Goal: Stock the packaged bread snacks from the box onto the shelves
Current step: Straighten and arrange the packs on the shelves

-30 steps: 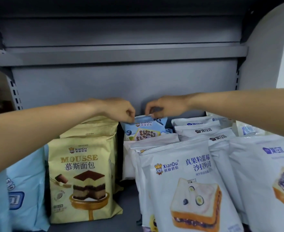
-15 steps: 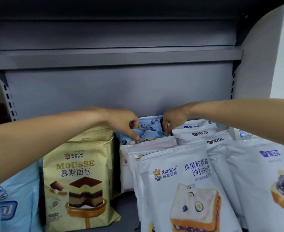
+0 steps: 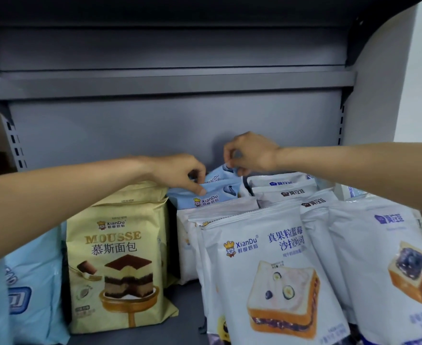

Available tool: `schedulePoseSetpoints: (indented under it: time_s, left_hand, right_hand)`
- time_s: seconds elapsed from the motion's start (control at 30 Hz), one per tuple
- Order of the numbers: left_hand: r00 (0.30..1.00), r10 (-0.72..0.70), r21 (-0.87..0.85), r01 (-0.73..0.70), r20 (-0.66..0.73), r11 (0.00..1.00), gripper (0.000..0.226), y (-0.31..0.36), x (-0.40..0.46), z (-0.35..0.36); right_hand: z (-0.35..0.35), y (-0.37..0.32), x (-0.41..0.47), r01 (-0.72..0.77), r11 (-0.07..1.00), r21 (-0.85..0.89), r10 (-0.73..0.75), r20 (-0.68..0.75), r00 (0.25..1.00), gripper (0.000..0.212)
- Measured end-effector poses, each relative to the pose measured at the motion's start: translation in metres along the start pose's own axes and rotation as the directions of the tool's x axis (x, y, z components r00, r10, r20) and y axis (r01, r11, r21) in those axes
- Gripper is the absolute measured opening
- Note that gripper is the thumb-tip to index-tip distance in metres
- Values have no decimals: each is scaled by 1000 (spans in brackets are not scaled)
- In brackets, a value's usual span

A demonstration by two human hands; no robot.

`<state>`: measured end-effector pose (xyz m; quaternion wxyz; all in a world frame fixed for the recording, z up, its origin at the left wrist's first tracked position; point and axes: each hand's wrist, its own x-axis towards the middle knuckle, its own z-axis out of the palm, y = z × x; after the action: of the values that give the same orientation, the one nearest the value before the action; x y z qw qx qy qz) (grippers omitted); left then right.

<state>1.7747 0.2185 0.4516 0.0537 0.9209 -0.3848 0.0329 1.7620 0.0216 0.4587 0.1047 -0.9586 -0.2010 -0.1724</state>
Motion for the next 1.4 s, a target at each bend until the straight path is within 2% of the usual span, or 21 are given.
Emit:
schedulePoseSetpoints:
  time_s: [0.1,0.23,0.33,0.4,0.47,0.57,0.6,0.67,0.73,0.83,0.9,0.97,1.03,1.1,1.27,1.4]
  left_hand:
    - [999,-3,-75,0,-38,997,25,-1,0,2]
    - [999,3,-101,-8,-46,995,23,3,3,4]
    - [999,19,-91,-16,37,996,19,7,3,0]
    - [996,1,-26,1,84,1000,16,8,2,-7]
    - [1000,-19,39,19,13,999,15,8,2,-12]
    - [971,-12,230,69,-240,971,12,7,1,-7]
    - [954,7,292,84,-299,953,12,5,-1,-1]
    - [946,40,357,82,-323,931,10,3,-5,12]
    - [970,14,346,73,-244,935,13,4,-9,17]
    - [991,-100,311,122,-87,943,28,10,-8,4]
    - [988,-153,340,131,38,931,43,12,-8,-6]
    - [968,-204,347,144,145,927,58,14,-9,-10]
    - [956,-230,363,151,185,920,66,15,-8,-8]
    - [965,-221,416,146,139,898,63,16,-5,-2]
    - [990,-129,506,144,-65,851,41,16,-6,11]
    - [986,-45,576,130,-159,807,45,18,-7,19]
  right_hand:
    - [4,-4,-5,0,975,222,-12,53,999,7]
    - [10,3,-12,-15,978,206,5,49,999,11]
    - [12,12,-16,-61,961,271,39,86,996,23]
    - [15,15,-18,-82,945,316,51,106,993,24]
    - [15,15,-19,-84,930,357,48,108,993,21]
    - [9,13,-16,-100,886,452,66,91,994,15]
    - [7,13,-17,-100,891,442,57,108,992,10]
    - [5,14,-19,-31,975,221,-6,167,986,25]
    - [9,14,-22,60,998,28,-64,211,975,41]
    - [12,11,-25,137,990,42,-142,193,971,45]
    - [11,9,-23,170,986,1,-167,180,969,36]
    - [12,8,-21,141,985,-100,-119,202,972,31]
    - [15,7,-20,85,985,-151,-47,239,970,33]
    - [17,4,-20,81,987,-141,-45,237,971,34]
    - [7,1,-18,150,966,-209,-116,166,979,15]
    - [-7,3,-24,299,879,-373,-226,227,947,26]
